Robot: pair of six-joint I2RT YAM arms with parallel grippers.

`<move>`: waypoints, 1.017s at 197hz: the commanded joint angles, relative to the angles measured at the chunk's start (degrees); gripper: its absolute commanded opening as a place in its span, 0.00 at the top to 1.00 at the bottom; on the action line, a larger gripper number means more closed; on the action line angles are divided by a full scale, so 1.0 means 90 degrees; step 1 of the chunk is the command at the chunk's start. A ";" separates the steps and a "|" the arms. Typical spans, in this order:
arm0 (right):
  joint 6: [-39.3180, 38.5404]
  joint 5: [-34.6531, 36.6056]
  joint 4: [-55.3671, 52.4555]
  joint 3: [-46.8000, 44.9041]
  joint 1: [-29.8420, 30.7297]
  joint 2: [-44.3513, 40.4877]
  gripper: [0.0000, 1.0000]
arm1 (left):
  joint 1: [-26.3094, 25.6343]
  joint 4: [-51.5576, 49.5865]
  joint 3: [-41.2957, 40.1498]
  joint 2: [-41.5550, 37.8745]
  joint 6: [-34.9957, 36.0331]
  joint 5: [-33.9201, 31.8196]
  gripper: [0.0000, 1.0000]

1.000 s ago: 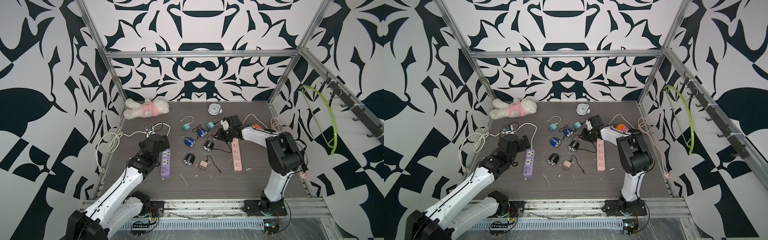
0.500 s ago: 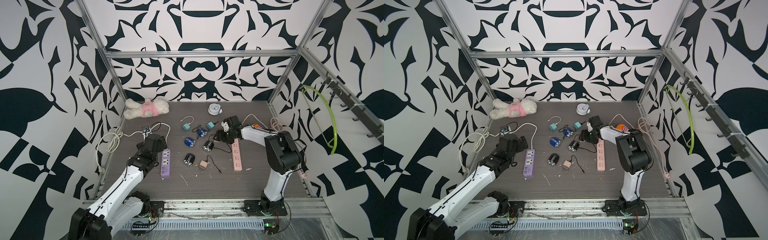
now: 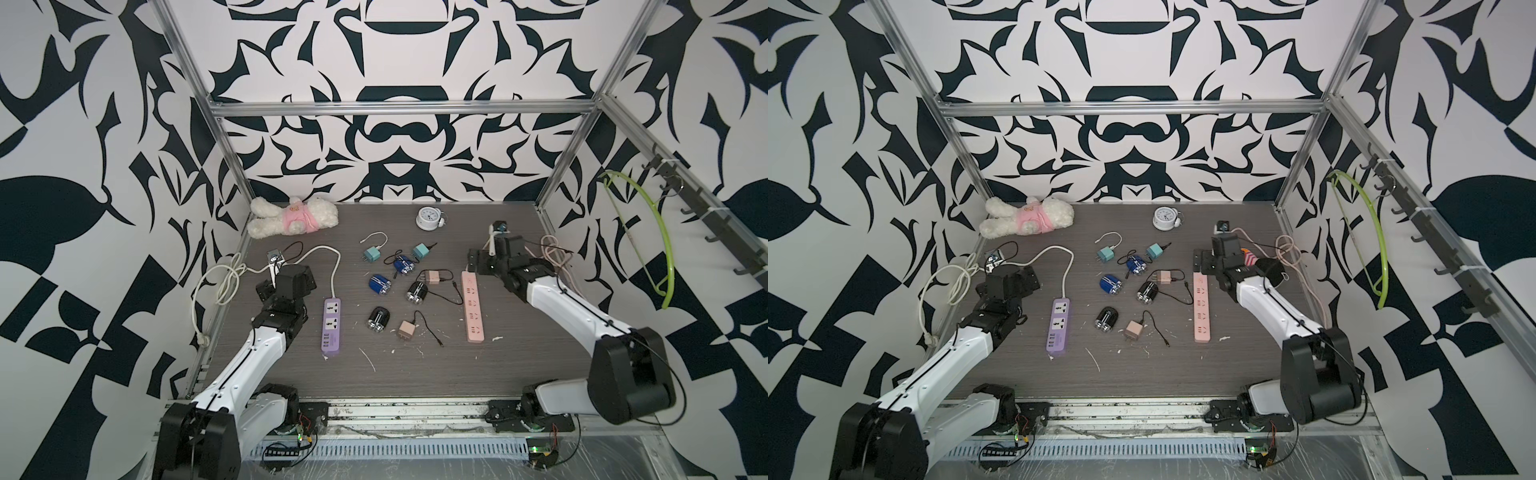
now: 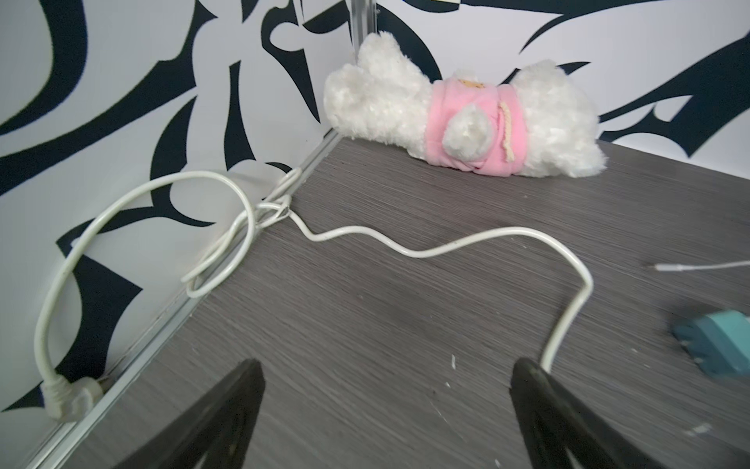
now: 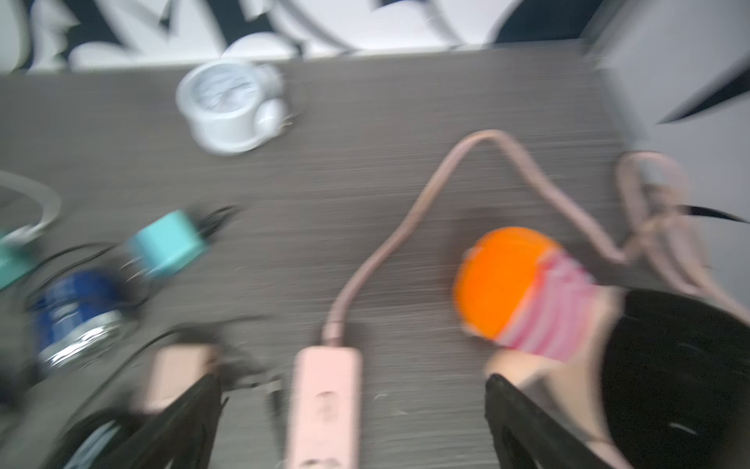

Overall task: Unplug the electric shaver
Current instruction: Place the plug at the center of the board, then reset both arms

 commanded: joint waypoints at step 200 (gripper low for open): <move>-0.0829 -0.0800 0.5529 -0.2623 -0.0957 0.1121 0.00 | 0.1621 0.5171 -0.0864 0.3126 0.0913 0.2799 0.01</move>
